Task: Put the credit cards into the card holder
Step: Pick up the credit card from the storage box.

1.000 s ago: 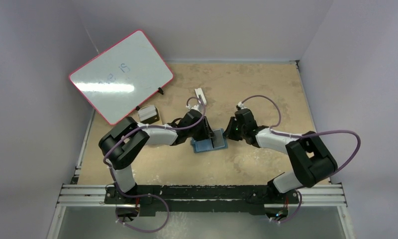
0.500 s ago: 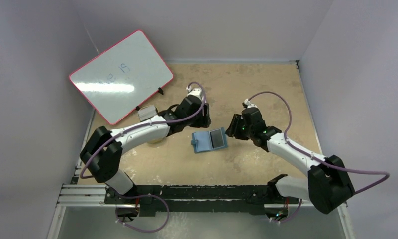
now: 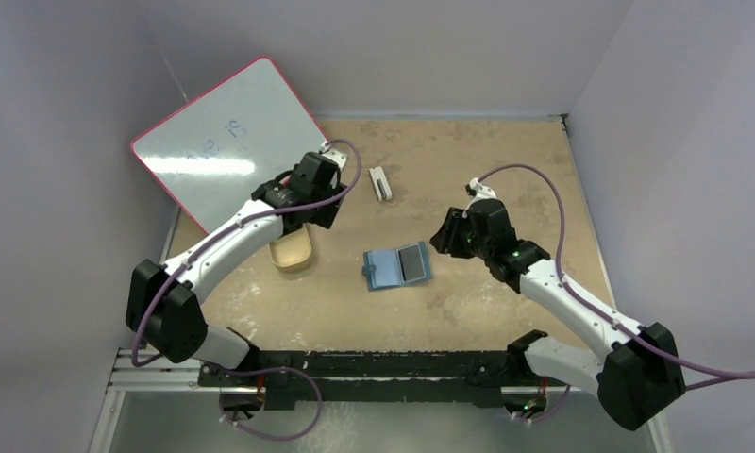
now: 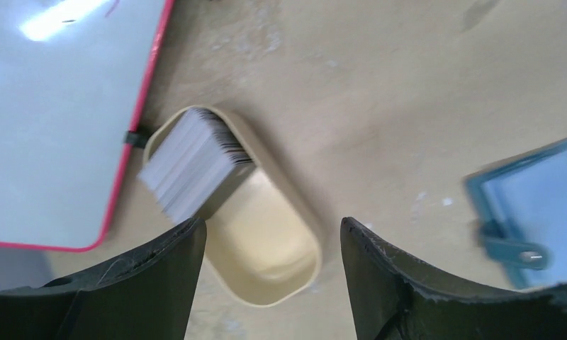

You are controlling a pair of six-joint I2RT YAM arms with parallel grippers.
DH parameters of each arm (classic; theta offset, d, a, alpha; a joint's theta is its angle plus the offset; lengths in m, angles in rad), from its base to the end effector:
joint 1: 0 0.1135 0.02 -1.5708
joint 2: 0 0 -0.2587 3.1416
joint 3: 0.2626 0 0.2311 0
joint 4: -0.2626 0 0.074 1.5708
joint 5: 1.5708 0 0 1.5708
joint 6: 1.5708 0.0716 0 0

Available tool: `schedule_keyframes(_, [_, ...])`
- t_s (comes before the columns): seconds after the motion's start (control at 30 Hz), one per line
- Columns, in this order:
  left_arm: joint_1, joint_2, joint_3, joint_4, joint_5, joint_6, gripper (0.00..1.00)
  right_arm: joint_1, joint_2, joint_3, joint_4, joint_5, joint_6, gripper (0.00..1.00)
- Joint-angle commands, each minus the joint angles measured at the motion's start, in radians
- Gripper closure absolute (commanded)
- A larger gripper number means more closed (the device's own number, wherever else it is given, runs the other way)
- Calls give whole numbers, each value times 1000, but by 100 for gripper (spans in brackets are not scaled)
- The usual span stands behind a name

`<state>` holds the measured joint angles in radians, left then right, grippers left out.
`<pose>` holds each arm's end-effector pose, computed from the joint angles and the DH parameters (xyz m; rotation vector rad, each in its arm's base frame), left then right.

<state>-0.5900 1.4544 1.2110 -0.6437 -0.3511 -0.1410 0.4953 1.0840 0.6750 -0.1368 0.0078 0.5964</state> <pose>0.2715 -0.1521 0.2654 0.3839 2.3570 0.0917 0.2220 0.1193 0.2329 0.1151 2.1805 0.6305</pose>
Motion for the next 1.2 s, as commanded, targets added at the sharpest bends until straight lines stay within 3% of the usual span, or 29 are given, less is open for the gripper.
schedule_keyframes(0.0, [27,-42,-51,-59,-98,305,31,0,-35,57,-18,-24,-33,55])
schedule_keyframes(0.07, [54,-55,-95,-14,-148,370,31,0,-42,64,-27,-29,-36,55])
schedule_keyframes(0.27, [210,-46,-184,139,-55,455,31,1,-57,90,-49,-28,-46,55])
schedule_keyframes(0.63, [217,160,-170,201,-77,494,30,0,-55,95,-53,-48,-47,55])
schedule_keyframes(0.87, [216,170,-194,356,-199,497,35,1,-70,91,-60,-57,-53,55])
schedule_keyframes(1.17, [216,188,-191,349,-203,513,43,1,-77,112,-77,-40,-64,55])
